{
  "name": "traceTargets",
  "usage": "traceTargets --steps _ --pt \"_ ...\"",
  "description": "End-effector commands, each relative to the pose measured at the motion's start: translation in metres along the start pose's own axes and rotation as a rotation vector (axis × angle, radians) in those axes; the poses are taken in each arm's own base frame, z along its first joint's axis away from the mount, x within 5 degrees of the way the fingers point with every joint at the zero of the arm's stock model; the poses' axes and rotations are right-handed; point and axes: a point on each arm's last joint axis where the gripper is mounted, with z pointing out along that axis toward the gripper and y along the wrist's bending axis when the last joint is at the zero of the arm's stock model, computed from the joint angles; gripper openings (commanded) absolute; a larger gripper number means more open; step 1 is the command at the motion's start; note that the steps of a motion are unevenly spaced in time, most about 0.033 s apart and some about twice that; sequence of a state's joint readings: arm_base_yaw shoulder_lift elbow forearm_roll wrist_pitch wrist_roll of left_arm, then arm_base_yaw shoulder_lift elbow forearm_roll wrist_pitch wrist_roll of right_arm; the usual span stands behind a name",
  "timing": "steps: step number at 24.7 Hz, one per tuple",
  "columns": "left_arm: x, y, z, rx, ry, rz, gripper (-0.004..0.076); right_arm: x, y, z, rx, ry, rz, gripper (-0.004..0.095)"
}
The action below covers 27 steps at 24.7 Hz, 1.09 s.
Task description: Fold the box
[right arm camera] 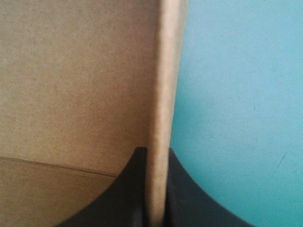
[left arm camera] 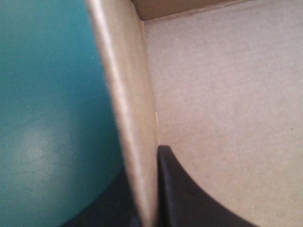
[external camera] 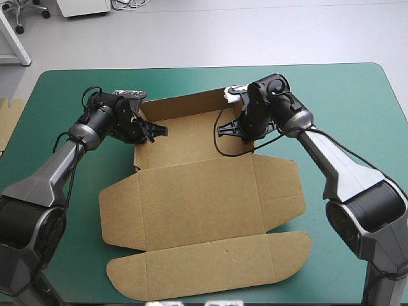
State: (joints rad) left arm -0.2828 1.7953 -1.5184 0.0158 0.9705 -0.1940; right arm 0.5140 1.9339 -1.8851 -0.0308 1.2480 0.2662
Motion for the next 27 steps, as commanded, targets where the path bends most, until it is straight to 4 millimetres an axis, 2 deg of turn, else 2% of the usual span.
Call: traceTargets --steps 1,7,15,19,27 --pt "-0.008 -0.001 -0.023 0.001 -0.091 0.061 -0.0010 -0.004 -0.005 -0.026 -0.003 -0.074 -0.018 0.0001" --pt "-0.009 0.001 -0.018 -0.004 -0.086 0.065 -0.0010 -0.007 -0.006 -0.003 0.005 -0.024 -0.020 0.0001" --pt "-0.009 -0.001 0.007 0.007 -0.032 0.065 -0.0010 -0.010 -0.013 0.021 0.020 0.024 -0.013 0.0000" --pt "-0.010 -0.002 0.021 0.008 -0.025 0.064 -0.0010 -0.010 -0.012 0.041 0.029 0.067 -0.026 0.0000" --pt "-0.011 -0.002 0.023 0.008 -0.028 0.081 -0.0010 -0.011 -0.014 0.046 0.037 0.065 -0.033 0.0000"
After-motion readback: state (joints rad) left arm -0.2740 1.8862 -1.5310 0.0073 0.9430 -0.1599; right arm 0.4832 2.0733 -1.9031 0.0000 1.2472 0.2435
